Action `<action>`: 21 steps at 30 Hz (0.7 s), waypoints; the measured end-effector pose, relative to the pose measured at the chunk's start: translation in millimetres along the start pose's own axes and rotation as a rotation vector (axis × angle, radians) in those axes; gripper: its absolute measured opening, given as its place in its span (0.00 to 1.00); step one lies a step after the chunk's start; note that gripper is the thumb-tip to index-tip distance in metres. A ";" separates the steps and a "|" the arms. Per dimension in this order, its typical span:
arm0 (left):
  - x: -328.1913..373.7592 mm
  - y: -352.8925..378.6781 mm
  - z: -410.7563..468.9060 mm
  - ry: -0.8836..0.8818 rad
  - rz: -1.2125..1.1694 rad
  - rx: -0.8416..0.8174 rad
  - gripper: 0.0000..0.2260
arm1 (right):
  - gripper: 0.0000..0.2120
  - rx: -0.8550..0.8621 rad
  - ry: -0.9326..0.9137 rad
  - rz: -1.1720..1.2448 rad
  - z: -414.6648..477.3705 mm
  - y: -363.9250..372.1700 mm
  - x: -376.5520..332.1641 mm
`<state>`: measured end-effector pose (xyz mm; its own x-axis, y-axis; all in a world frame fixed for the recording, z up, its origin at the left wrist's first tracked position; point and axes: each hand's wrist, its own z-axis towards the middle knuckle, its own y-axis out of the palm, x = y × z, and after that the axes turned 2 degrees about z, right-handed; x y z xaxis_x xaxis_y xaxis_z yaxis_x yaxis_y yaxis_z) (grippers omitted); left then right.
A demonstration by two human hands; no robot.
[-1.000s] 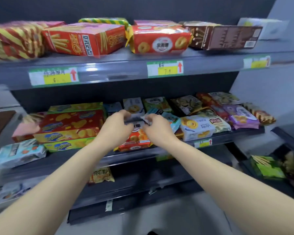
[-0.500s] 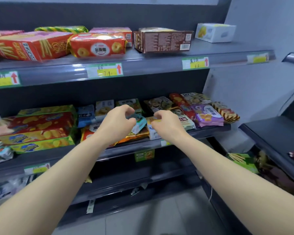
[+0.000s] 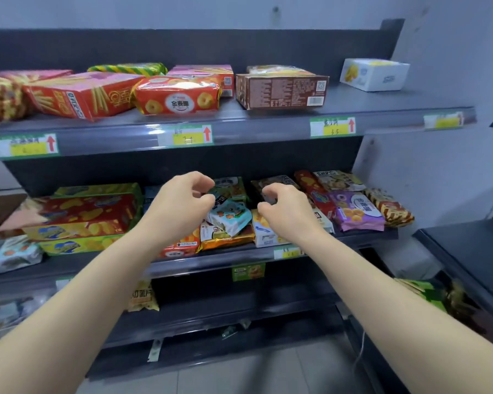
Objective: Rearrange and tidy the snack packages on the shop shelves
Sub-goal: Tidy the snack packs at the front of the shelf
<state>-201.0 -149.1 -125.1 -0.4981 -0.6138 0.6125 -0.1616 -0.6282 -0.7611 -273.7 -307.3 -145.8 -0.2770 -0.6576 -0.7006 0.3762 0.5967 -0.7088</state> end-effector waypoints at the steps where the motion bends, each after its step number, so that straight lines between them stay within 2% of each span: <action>1: 5.6 -1.2 0.8 0.019 -0.012 -0.001 0.14 | 0.21 0.016 -0.014 -0.012 0.3 -3.2 -3.9; 11: 42.7 -34.0 19.7 0.207 -0.046 -0.013 0.13 | 0.20 0.210 -0.127 -0.064 4.2 -36.0 -53.9; 21: 37.6 -73.5 26.4 0.276 -0.038 0.039 0.12 | 0.20 0.266 -0.235 -0.090 10.6 -36.9 -101.7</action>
<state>-185.4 -138.7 -40.5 -0.7063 -0.4396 0.5548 -0.1544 -0.6692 -0.7268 -250.0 -267.4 -47.5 -0.1201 -0.8081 -0.5766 0.5846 0.4119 -0.6990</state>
